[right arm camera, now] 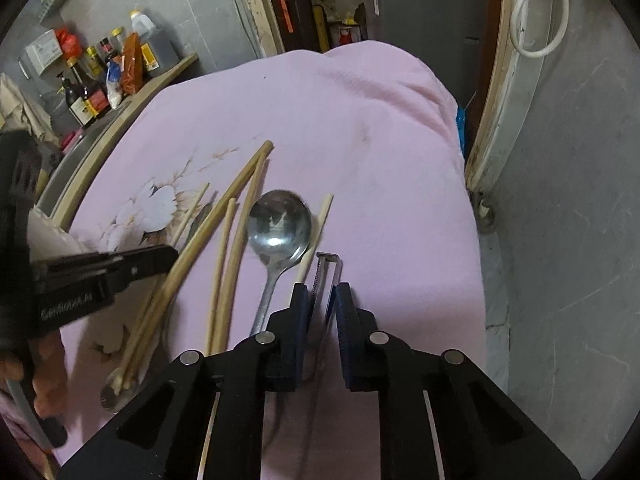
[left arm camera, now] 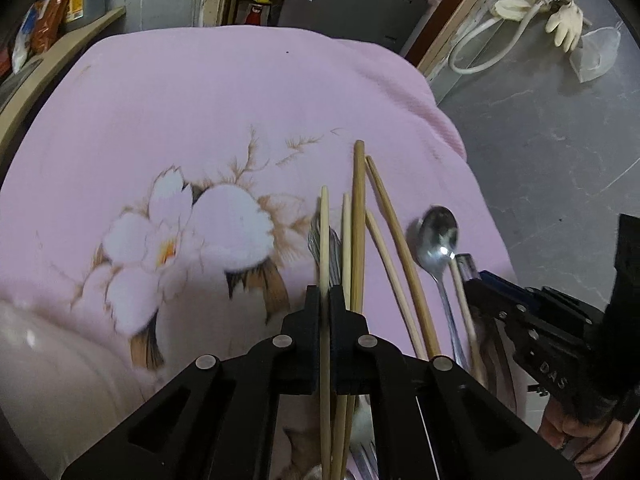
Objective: Organize utensils
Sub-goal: 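Grasp the metal tong with the right gripper while the left gripper grasps a chopstick, then carry the tong and chopstick into the white caddy and open both grippers, then return both grippers over the remaining utensils, then grasp a steel spoon with the left gripper while the right gripper grasps a chopstick, then carry the spoon and chopstick to the white caddy and drop them in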
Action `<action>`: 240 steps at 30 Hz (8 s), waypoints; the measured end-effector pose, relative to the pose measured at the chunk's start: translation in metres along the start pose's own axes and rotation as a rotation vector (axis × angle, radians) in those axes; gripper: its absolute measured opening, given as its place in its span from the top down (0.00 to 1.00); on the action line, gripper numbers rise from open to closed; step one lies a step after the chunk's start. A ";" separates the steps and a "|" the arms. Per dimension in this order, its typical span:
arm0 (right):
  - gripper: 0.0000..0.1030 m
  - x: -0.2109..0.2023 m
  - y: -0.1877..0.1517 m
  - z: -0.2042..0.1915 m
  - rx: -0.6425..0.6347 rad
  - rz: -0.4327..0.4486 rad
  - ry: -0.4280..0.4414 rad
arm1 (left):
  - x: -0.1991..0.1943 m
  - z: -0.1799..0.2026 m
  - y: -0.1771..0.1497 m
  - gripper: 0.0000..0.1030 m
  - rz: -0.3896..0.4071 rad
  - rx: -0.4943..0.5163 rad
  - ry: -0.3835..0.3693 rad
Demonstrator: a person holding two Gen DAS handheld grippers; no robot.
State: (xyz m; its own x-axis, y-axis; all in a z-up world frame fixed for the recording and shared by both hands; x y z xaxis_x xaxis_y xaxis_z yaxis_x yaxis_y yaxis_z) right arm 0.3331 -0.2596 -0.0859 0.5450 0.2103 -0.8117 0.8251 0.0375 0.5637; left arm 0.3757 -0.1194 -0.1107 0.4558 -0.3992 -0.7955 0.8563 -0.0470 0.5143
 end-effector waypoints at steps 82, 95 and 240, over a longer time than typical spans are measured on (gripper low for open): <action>0.73 -0.090 0.045 -0.251 -0.236 0.839 0.428 | -0.251 -0.186 -0.003 0.75 0.935 -0.240 0.193; 0.20 -0.169 0.040 -0.166 -0.201 1.033 0.202 | -0.265 -0.099 -0.003 0.19 0.968 -0.007 0.210; 0.97 -0.111 -0.041 -0.047 -0.099 0.565 0.091 | -0.099 0.018 -0.062 0.96 0.432 0.167 -0.010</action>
State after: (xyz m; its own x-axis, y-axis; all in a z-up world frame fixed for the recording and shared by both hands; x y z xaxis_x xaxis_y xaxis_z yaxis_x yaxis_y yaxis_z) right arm 0.2318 -0.2390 -0.0120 0.8783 0.3068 -0.3666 0.3896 -0.0149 0.9209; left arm 0.2737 -0.0932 -0.0582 0.7593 -0.4231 -0.4944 0.5373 -0.0210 0.8431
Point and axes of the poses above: each gripper's, at about its wrist camera, not at the fingertips, and x roughly the way its jaws point, z to its right, y to its top, the point moved 8 cm from there along x, roughly the way its jaws point, and after that the axes turned 6 degrees about z, right-handed, at the moved point
